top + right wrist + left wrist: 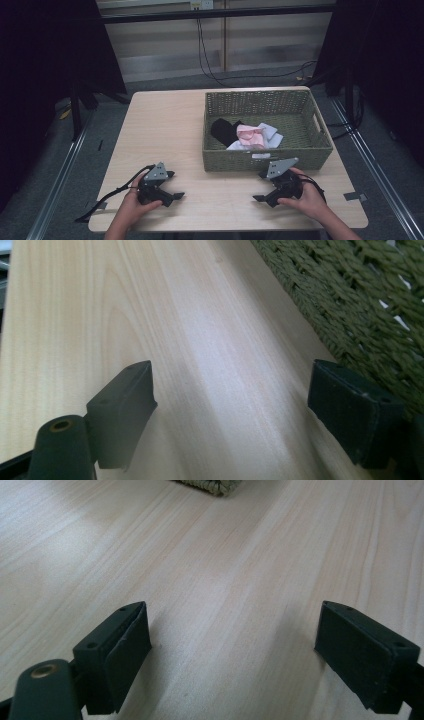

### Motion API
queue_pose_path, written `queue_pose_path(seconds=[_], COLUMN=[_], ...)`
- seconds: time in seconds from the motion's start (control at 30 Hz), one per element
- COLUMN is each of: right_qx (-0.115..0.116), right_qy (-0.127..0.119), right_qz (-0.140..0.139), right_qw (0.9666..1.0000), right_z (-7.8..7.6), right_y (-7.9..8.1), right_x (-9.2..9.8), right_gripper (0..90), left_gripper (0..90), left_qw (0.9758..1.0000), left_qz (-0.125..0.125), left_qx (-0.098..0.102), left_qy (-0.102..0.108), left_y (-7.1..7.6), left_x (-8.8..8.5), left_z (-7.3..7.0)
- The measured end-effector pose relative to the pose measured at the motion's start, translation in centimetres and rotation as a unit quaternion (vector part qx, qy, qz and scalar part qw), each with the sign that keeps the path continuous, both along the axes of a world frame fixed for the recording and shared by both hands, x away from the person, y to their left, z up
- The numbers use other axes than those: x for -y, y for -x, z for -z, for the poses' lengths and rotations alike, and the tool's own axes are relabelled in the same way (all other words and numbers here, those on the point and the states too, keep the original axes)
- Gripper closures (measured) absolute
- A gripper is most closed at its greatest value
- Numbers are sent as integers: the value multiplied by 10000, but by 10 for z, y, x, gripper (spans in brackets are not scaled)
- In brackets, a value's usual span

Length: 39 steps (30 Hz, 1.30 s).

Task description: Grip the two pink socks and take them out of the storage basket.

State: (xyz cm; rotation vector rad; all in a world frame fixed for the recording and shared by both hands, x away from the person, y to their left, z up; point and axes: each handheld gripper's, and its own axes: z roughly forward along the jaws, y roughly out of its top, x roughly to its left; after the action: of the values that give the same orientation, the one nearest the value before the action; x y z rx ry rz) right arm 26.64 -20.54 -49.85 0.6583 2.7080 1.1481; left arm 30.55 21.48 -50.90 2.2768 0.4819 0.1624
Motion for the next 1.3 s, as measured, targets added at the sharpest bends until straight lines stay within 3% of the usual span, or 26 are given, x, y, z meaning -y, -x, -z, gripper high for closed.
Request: queue_pose_path(seconds=[0.37, 0.57, 0.63, 0.97, 1.07, 1.3], right_qx=[-183, -348, -454, -591, -746, -754], right_qy=[175, 471, 632, 922, 1000, 1289], right_qz=[-31, -95, -199, -344, -330, -493], right_qw=[9997, 9982, 9968, 9934, 9916, 9876], right_z=[-15, -29, -35, -50, -55, -66], right_y=[-2, -6, -8, -15, -15, -16], right_x=[2, 5, 7, 8, 8, 6], right_gripper=[182, 181, 170, 170, 173, 178], left_gripper=[137, 137, 137, 137, 137, 137], left_qw=[10000, 10000, 10000, 10000, 10000, 10000], left_qz=[-5, -1, -7, 8, -6, -5], left_qx=[-4, -2, -4, -4, -9, -9], left_qy=[6, 7, 18, 9, 32, 25], left_y=[0, 0, 0, 0, 0, 0], left_x=[0, 0, 0, 0, 0, 0], left_z=[0, 0, 0, 0, 0, 0])
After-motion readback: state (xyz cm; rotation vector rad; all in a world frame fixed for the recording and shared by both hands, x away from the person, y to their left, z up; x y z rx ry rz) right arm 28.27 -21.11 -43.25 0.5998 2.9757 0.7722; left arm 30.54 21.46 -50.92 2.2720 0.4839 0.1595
